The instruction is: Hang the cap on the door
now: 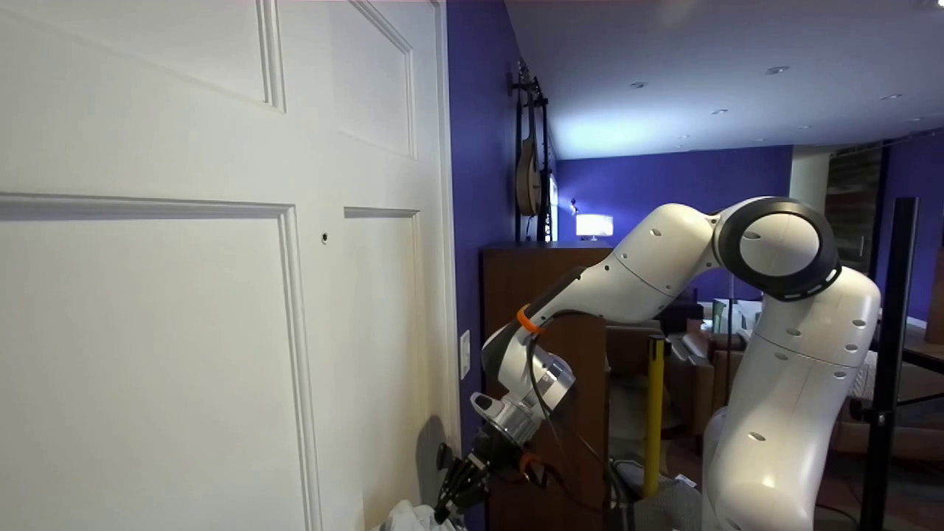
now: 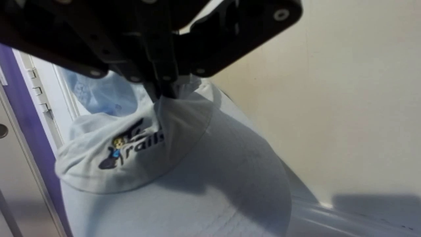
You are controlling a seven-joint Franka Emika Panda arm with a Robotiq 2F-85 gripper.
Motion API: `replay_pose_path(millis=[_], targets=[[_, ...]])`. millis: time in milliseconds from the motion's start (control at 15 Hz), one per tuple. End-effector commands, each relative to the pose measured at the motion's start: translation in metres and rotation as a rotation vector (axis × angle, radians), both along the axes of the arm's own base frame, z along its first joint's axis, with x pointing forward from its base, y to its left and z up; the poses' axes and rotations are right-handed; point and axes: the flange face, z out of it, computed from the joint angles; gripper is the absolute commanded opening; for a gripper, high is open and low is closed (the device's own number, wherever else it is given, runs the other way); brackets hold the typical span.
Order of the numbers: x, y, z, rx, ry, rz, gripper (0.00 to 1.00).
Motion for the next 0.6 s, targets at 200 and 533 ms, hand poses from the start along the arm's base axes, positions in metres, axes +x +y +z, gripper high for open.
replay_pose_path(millis=[200,533], targets=[[0.0077,0.0014,-0.0002,0.011,-0.007,-0.040,0.54],[0.0092,0.0011,0.0051,0.018,-0.007,-0.048,0.88]])
